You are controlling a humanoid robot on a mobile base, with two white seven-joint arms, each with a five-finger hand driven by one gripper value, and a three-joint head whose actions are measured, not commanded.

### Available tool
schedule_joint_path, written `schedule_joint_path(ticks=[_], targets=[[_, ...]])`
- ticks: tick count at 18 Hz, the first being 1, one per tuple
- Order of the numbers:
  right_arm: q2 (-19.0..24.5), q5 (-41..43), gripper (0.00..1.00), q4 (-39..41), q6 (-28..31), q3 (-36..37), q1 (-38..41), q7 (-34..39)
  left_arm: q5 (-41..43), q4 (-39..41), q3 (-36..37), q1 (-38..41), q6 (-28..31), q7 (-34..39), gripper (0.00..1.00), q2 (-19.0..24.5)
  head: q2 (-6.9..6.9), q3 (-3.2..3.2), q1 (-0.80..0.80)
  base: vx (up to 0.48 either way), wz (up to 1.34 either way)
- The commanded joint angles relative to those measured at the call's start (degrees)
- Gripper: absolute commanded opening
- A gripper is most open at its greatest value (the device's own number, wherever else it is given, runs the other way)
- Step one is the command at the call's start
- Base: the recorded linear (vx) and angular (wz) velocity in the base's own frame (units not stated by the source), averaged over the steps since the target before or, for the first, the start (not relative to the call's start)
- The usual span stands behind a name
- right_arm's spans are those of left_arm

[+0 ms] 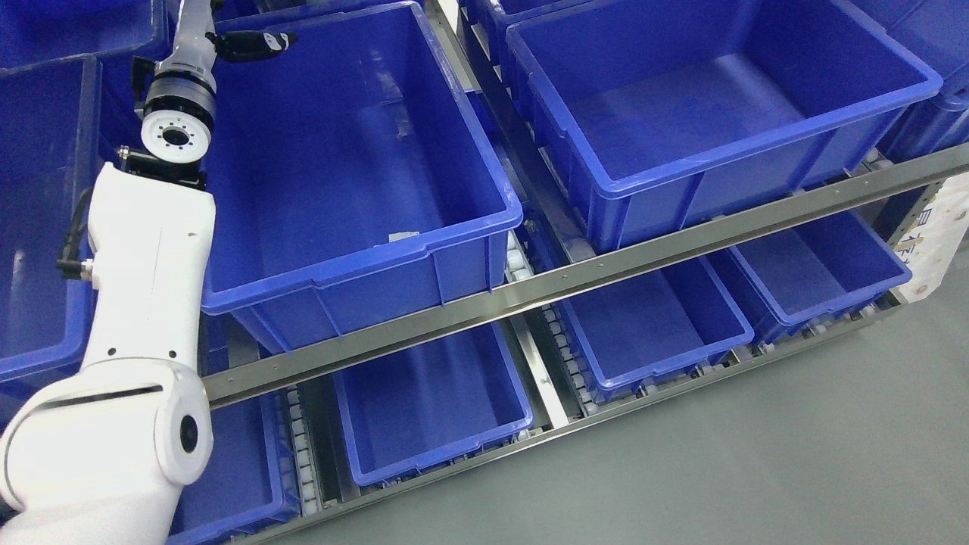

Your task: Place circuit breaker on shelf

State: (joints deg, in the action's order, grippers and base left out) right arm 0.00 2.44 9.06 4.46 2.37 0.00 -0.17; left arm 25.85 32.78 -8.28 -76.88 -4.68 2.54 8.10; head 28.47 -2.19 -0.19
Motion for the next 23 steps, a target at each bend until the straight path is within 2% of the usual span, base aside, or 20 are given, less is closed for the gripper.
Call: schedule_joint_path(ticks=[1, 7, 12, 15, 23], targets=[[-1.00, -0.07, 1.00, -0.01, -1.73, 0.00, 0.88, -0.01, -7.04, 20.70, -14.22, 6.99, 3.52, 1.94, 0.99, -6.52, 0.00, 0.00, 0.00, 0.000, 0.00], [-1.00, 0.02, 1.00, -0.01, -1.73, 0.00, 0.88, -0.01, -10.82, 46.99, -12.38, 18.68, 14.77, 1.24, 0.99, -7.10, 0.00, 0.00, 0.00, 0.000, 0.00], [-1.00, 0.02, 1.00, -0.01, -1.73, 0.00, 0.88, -0.01, -10.82, 58.60, -11.24, 24.30, 15.66, -4.02, 1.00, -7.10, 0.00, 0.00, 0.00, 0.000, 0.00], [-1.00, -0.07, 1.00, -0.01, -1.73, 0.00, 0.88, -0.01, -10.82, 62.39, -8.86, 29.49, 15.66, -5.18, 0.99, -7.10, 0.00, 0.00, 0.00, 0.000, 0.00], [-1.00, -0.07, 1.00, -0.01, -1.73, 0.00, 0.88, -0.01, -10.82, 63.02, -8.68, 31.26, 15.75, -5.36, 0.99, -7.10, 0.00, 0.00, 0.00, 0.000, 0.00]])
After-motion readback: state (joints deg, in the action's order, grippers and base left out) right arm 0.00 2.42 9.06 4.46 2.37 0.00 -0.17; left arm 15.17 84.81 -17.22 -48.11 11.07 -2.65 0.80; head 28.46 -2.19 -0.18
